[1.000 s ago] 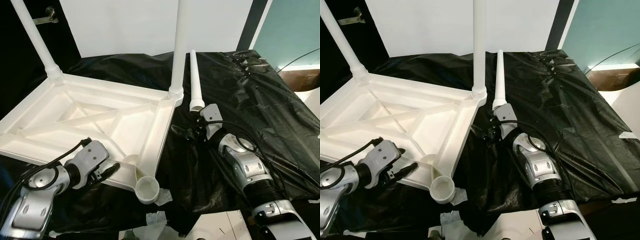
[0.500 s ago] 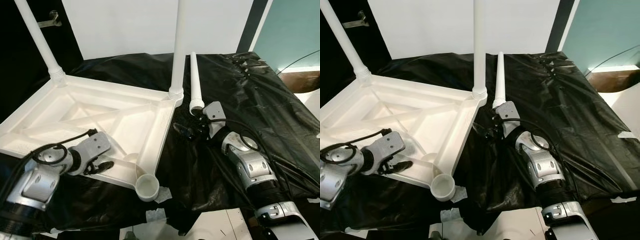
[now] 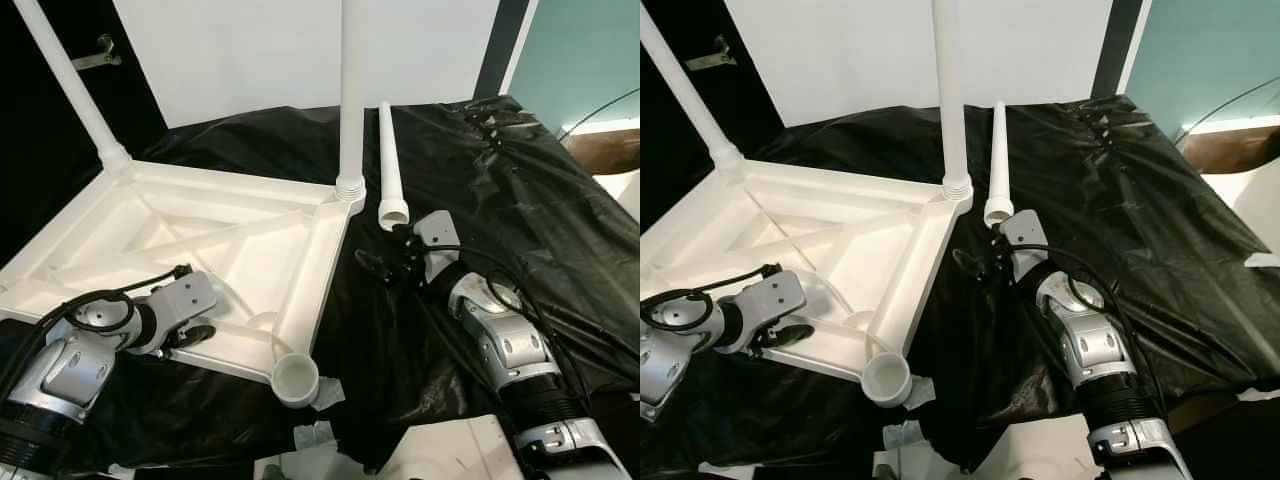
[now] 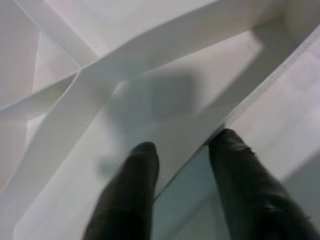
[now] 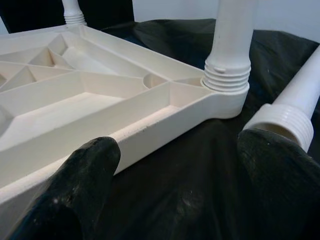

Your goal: Building children table

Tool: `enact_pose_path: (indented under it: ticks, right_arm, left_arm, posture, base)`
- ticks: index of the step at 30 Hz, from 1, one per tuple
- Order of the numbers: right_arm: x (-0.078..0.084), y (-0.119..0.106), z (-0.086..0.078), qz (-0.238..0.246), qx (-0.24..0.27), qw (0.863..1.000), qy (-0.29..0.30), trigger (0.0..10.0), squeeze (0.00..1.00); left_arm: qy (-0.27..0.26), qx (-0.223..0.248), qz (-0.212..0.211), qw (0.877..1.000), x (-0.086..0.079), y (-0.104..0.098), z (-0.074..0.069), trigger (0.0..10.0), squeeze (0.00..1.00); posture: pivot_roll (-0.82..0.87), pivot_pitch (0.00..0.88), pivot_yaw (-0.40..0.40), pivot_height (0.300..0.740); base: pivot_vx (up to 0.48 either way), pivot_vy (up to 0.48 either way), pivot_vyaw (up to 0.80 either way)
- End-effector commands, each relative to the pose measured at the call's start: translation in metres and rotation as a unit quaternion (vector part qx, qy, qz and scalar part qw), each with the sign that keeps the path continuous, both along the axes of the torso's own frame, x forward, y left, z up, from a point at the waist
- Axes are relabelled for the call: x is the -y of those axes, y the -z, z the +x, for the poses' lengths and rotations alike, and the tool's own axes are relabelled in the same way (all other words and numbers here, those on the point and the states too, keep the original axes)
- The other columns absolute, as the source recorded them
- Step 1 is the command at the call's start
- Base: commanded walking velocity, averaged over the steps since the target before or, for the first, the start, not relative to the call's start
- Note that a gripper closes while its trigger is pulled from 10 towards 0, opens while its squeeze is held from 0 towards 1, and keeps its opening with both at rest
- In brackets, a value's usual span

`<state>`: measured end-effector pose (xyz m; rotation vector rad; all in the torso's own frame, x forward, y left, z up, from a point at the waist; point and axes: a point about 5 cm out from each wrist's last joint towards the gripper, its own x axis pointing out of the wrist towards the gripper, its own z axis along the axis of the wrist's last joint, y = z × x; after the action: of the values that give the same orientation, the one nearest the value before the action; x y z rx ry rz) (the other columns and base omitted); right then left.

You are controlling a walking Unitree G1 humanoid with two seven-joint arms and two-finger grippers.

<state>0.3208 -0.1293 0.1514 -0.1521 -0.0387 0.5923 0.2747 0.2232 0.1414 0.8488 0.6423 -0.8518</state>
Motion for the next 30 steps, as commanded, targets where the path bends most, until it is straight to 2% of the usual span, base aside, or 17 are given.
enact_pose_path:
  ticks: [1,6,11,13,14,15,16,17,19,20,23,24,28,29,30]
  right_arm:
    - [0.001,0.001,-0.003,0.007,-0.005,1.0,0.005,10.0,0.0]
    - [0.003,0.003,-0.005,0.008,-0.008,1.0,0.01,10.0,0.0]
    - [0.006,0.003,-0.006,0.007,-0.011,1.0,0.016,10.0,0.0]
    - [0.007,0.003,-0.005,0.007,-0.012,1.0,0.017,10.0,0.0]
    - [0.007,0.003,-0.005,0.007,-0.013,1.0,0.017,10.0,0.0]
    - [0.007,0.003,-0.005,0.007,-0.013,1.0,0.017,10.0,0.0]
    - [0.007,0.003,-0.005,0.006,-0.014,1.0,0.017,10.0,0.0]
    - [0.007,0.003,-0.004,0.005,-0.014,1.0,0.015,10.0,0.0]
    - [0.006,0.003,-0.004,0.005,-0.013,1.0,0.014,10.0,0.0]
    - [0.006,0.003,-0.004,0.004,-0.013,1.0,0.013,10.0,0.0]
    - [0.006,0.002,-0.004,0.003,-0.013,1.0,0.013,10.0,0.0]
    - [0.007,0.002,-0.004,0.002,-0.013,1.0,0.014,10.0,0.0]
    - [0.007,0.002,-0.004,0.001,-0.013,1.0,0.015,10.0,0.0]
    - [0.008,0.002,-0.004,0.001,-0.012,1.0,0.017,10.0,0.0]
    - [0.008,0.002,-0.004,0.001,-0.012,1.0,0.017,10.0,0.0]
  left_arm:
    - [0.059,-0.125,-0.023,0.99,0.005,0.013,-0.016,0.0,0.0]
    - [0.066,-0.142,-0.023,0.987,0.01,0.019,-0.019,0.0,0.0]
    - [0.059,-0.16,-0.03,0.985,0.013,0.028,-0.028,0.0,0.0]
    - [0.065,-0.146,-0.031,0.987,0.015,0.027,-0.028,0.0,0.0]
    - [0.064,-0.126,-0.029,0.99,0.017,0.027,-0.025,10.0,0.0]
    - [0.064,-0.126,-0.029,0.99,0.017,0.027,-0.025,10.0,0.0]
    - [0.065,-0.102,-0.017,0.993,0.018,0.027,-0.021,10.0,0.0]
    - [0.056,-0.075,-0.009,0.996,0.019,0.027,-0.014,10.0,0.27]
    - [0.051,-0.07,-0.011,0.996,0.02,0.027,-0.012,10.0,0.27]
    - [0.043,-0.074,-0.018,0.996,0.021,0.027,-0.011,10.0,1.0]
    - [0.056,-0.09,-0.022,0.994,0.024,0.028,-0.014,10.0,1.0]
    - [0.059,-0.086,-0.019,0.994,0.026,0.029,-0.013,10.0,0.87]
    - [0.061,-0.08,-0.016,0.995,0.027,0.03,-0.012,10.0,0.87]
    - [0.072,-0.078,-0.009,0.994,0.028,0.031,-0.012,10.0,0.0]
    - [0.072,-0.078,-0.009,0.994,0.028,0.031,-0.012,10.0,0.0]
  posture:
    - [0.08,0.044,0.097,0.74]
    - [0.08,0.049,0.1,0.74]
    - [0.08,0.053,0.094,0.74]
    - [0.08,0.053,0.09,0.74]
    - [0.09,0.052,0.084,0.74]
    - [0.09,0.052,0.084,0.74]
    - [0.09,0.052,0.084,0.74]
    - [0.09,0.051,0.08,0.74]
    - [0.09,0.051,0.08,0.74]
    - [0.09,0.049,0.079,0.74]
    - [0.08,0.048,0.081,0.74]
    - [0.08,0.048,0.083,0.74]
    - [0.08,0.048,0.084,0.74]
    - [0.07,0.047,0.086,0.74]
    - [0.07,0.047,0.086,0.74]
  base:
    - [0.0,0.0,0.0]
    - [0.0,0.0,0.0]
    - [0.0,0.0,0.0]
    - [0.0,0.0,0.0]
    - [0.0,0.0,0.0]
    - [0.0,0.0,0.0]
    - [0.0,0.0,0.0]
    - [0.0,0.0,0.0]
    - [0.0,0.0,0.0]
    - [0.0,0.0,0.0]
    - [0.0,0.0,0.0]
    - [0.0,0.0,0.0]
    - [0.0,0.0,0.0]
    - [0.0,0.0,0.0]
    - [0.0,0.0,0.0]
